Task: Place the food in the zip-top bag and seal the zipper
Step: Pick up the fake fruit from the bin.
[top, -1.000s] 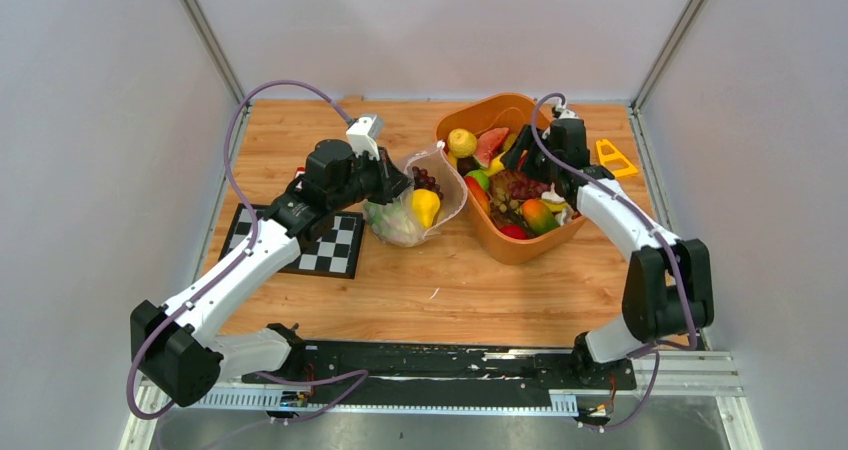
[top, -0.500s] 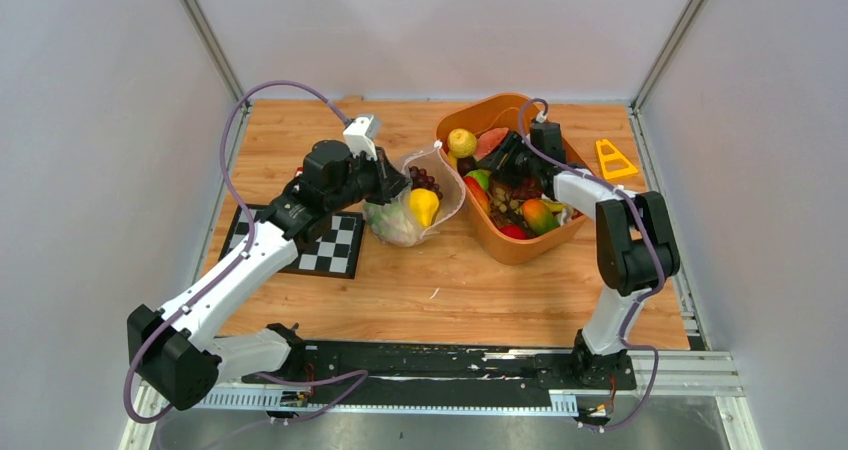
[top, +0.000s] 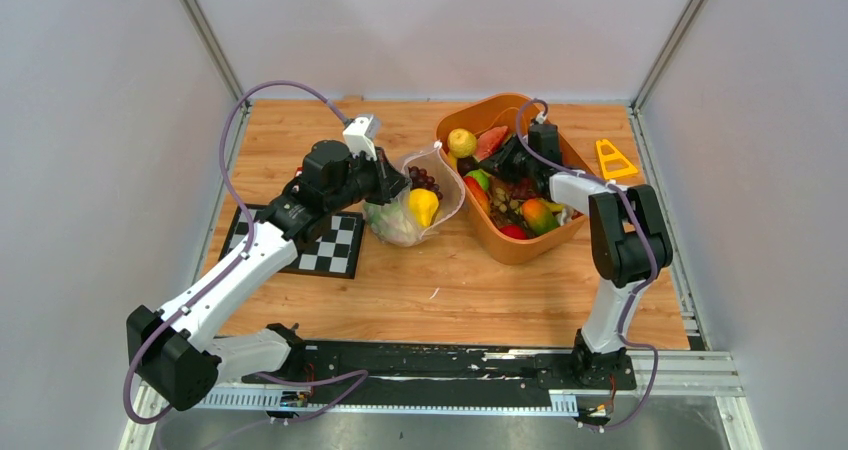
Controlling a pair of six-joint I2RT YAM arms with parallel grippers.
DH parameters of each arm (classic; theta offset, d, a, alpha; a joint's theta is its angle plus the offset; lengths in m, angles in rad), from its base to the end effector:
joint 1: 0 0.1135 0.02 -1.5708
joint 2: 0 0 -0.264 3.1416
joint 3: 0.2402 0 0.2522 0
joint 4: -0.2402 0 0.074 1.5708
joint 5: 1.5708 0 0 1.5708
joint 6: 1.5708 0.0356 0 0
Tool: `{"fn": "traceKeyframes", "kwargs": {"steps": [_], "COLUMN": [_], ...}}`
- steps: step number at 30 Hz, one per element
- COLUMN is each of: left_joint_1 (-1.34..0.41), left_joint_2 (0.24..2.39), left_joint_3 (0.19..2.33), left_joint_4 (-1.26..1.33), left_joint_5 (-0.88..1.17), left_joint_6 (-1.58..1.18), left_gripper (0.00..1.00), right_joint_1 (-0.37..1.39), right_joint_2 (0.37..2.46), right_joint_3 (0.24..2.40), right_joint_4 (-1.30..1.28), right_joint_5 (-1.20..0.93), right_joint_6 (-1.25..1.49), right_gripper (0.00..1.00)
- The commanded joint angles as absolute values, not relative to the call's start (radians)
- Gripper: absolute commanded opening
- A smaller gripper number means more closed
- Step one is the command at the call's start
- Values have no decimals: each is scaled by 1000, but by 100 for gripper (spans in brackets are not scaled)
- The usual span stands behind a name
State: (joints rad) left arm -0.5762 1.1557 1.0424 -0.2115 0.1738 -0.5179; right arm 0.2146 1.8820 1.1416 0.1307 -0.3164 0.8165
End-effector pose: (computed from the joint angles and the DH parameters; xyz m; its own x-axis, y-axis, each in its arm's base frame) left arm 0.2206 -0.1507 0.3522 -0.5662 -0.2136 -0.7961 0.4532 0.7261 -0.5171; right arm 0.3988 0.0982 0.1821 -0.7122 0.5536 -0.4316 0.0985 0.6875 0.7195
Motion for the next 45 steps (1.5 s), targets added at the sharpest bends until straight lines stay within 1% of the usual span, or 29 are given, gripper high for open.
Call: {"fn": "traceKeyframes", "kwargs": {"steps": [1,2,4,8,14,16,24,29,33,36,41,45], "left_joint_1": [-575,-575,-574,-574,-575,-575,-575,-575,-575,-575,-575,-574], "left_joint_2": [1129,1128,1129,1133,1149,1150,1150,1165,1171,1164,1160,1161], "left_joint_3": [1046,1045,1044,1043,1042,1041,1038,1045,1045,1042,1042,1044], "left_joint_4": [-177,-176,-177,-175,-162,-160,-171,-162,-158,-158,-160,-160], "left_joint_5": [167,168,166,165,177,181,163,176,185,182,176,182], "left_joint_6": [-518,-518,-518,-518,-518,-518,-500,-503,-509,-510,-510,-517], "left_gripper": [0,0,0,0,0,0,0,0,0,0,0,0], "right_joint_1": [218,218,218,218,217,206,189,189,188,186,183,183], "right_joint_2": [1871,1861,1834,1756,1616,1589,1429,1316,1283,1251,1188,1143], "right_joint_3": [1134,1128,1108,1067,997,971,830,820,859,858,845,843], "right_joint_4": [205,205,202,139,6,-42,-26,-48,-119,-125,-85,-13], "right_joint_5": [-324,-331,-336,-323,-219,-217,-224,-201,-178,-149,-246,-438], "right_joint_6": [801,788,763,690,555,538,454,404,355,328,333,341], "right_gripper": [8,4,0,0,0,0,0,0,0,0,0,1]}}
